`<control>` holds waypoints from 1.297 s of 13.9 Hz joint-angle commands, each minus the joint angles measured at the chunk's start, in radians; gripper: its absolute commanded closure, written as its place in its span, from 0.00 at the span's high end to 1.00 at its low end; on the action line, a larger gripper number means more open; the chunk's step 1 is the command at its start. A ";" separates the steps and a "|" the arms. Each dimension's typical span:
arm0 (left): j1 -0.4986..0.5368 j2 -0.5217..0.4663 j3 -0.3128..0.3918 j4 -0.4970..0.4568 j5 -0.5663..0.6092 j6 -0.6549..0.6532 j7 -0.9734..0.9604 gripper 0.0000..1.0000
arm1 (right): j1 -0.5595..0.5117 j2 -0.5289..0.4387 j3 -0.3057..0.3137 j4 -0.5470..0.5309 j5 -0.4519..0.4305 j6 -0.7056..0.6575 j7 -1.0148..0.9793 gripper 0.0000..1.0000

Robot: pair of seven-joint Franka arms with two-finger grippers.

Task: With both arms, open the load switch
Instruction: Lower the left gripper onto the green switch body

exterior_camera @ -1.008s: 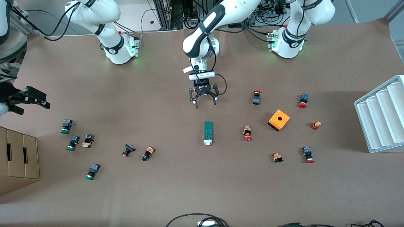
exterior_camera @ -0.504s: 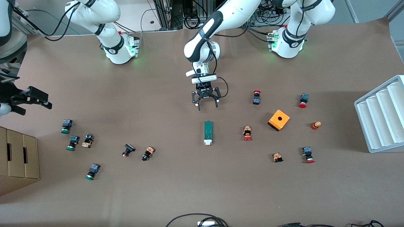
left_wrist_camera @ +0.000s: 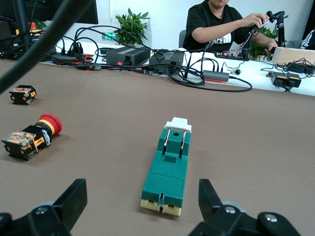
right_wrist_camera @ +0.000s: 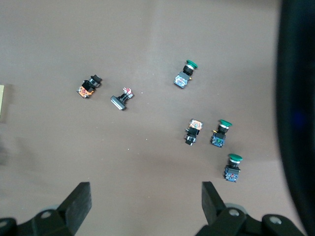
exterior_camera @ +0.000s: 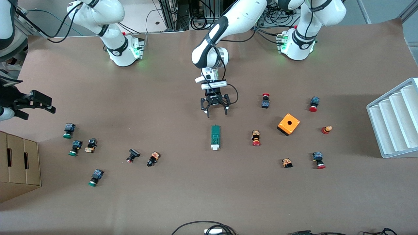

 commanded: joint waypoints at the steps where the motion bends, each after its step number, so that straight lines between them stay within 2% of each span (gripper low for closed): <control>1: -0.023 0.038 0.021 0.045 0.019 -0.012 -0.027 1.00 | 0.003 -0.001 0.000 0.002 -0.018 -0.007 0.000 1.00; 12: -0.011 0.138 0.037 0.154 0.027 -0.009 -0.030 1.00 | 0.003 -0.001 0.000 0.000 -0.018 -0.007 0.002 1.00; 18: 0.005 0.159 0.037 0.159 0.051 -0.001 -0.027 1.00 | 0.004 0.002 0.000 0.000 -0.018 -0.007 0.002 1.00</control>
